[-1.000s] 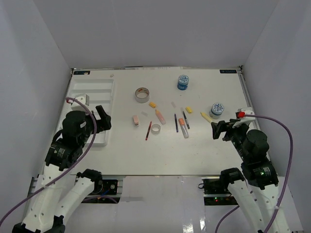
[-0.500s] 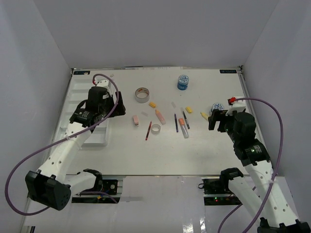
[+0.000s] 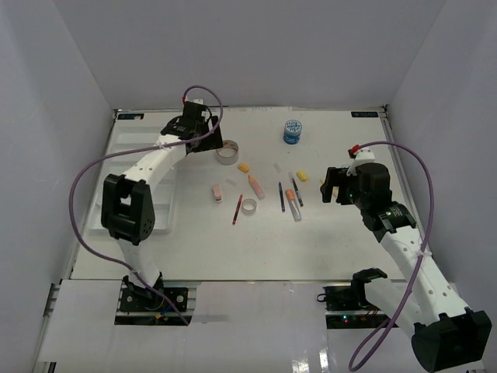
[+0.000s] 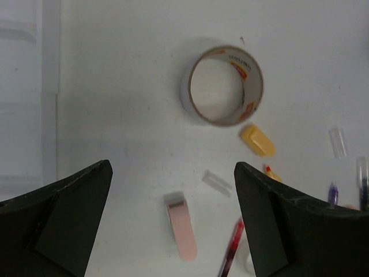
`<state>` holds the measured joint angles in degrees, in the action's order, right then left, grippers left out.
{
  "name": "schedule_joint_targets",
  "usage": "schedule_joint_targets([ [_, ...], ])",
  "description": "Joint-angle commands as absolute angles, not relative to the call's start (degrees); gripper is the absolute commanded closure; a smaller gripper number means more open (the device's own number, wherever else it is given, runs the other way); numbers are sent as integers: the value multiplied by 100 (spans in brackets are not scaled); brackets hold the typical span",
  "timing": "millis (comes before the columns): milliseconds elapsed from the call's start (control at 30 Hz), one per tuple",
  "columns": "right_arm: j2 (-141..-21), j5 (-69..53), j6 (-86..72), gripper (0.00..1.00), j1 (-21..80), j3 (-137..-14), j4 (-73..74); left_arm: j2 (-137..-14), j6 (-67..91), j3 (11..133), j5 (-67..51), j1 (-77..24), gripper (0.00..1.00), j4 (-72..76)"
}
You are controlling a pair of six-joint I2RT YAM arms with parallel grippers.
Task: Sort the stationery into containers
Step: Pick up the stationery from the center of the board.
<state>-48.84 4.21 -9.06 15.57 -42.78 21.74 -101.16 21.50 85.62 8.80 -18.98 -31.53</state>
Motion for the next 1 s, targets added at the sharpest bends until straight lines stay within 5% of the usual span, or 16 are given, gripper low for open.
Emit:
schedule_joint_targets([
  [0,-4887,106,-976,10,1591,-4439,1828,-11019,2294,9525,1142,-1872,2,-3111],
  [267,-4676,-97,-976,10,1591,-4149,1723,-12638,2277,11152,1319,-1828,7,-3269],
  [833,-4483,-44,-861,10,1591,-3973,1679,-13122,2136,11136,949,-1828,46,-3270],
  [967,-4386,-35,-853,10,1591,-3929,1679,-13052,2118,11101,1019,-1837,67,-3261],
])
